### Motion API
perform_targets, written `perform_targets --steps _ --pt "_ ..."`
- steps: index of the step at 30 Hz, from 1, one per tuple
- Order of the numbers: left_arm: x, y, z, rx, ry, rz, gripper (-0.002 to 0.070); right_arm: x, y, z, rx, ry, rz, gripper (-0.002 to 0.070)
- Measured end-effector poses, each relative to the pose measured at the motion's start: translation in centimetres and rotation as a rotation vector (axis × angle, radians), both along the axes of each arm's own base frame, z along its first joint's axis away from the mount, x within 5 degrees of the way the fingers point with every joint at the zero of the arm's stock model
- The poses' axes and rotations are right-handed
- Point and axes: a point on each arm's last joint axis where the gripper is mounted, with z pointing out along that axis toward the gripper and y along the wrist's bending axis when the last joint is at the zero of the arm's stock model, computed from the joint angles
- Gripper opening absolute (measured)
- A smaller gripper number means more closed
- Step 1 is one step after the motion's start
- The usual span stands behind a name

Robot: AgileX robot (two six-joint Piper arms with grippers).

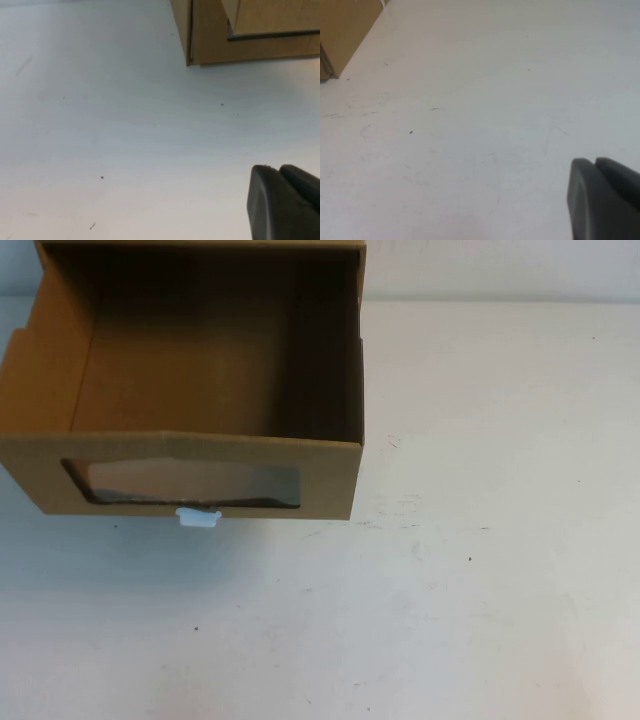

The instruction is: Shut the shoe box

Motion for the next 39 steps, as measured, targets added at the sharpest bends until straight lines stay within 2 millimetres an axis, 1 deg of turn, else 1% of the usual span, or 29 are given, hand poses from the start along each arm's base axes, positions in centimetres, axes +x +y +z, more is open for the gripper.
perform_targets --steps 3,9,12,16,21,26,29,33,35,38,39 --pt "0.0 -0.1 0.2 -0.037 -0.020 0.001 -0.0005 0.0 0.0 0.0 0.000 0.000 0.000 -0.0011" --pt "0.3 -0.4 1.4 -0.365 -0.120 0.031 -0.0005 0.0 0.0 0.0 0.001 0.000 0.000 -0.0011" --pt "0.3 -0.4 1.9 -0.433 -0.166 0.039 -0.0005 0.0 0.0 0.0 0.001 0.000 0.000 -0.0011" --pt "0.3 -0.3 2.3 -0.453 -0.210 0.045 -0.0005 0.0 0.0 0.0 0.002 0.000 0.000 -0.0011" --pt "0.4 -0.2 2.4 -0.381 -0.226 0.035 -0.0005 0.0 0.0 0.0 0.002 0.000 0.000 -0.0011" --pt "0.4 -0.2 2.4 -0.355 -0.229 0.032 -0.0005 0.0 0.0 0.0 0.002 0.000 0.000 -0.0011" --pt "0.4 -0.2 2.4 -0.374 -0.227 0.034 -0.0005 0.0 0.0 0.0 0.002 0.000 0.000 -0.0011" --pt "0.3 -0.3 2.3 -0.450 -0.202 0.040 -0.0005 0.0 0.0 0.0 0.002 0.000 0.000 -0.0011" --pt "0.3 -0.5 3.1 -0.460 -0.160 0.032 -0.0005 0.0 0.0 0.0 0.002 0.000 0.000 -0.0011" --pt "0.7 -0.8 6.0 -0.443 -0.075 0.015 -0.0005 0.0 0.0 0.0 0.002 0.000 0.000 -0.0011" --pt "1.1 -1.0 7.3 -0.427 -0.040 0.006 -0.0005 0.0 0.0 0.0 0.002 0.000 0.000 -0.0011"
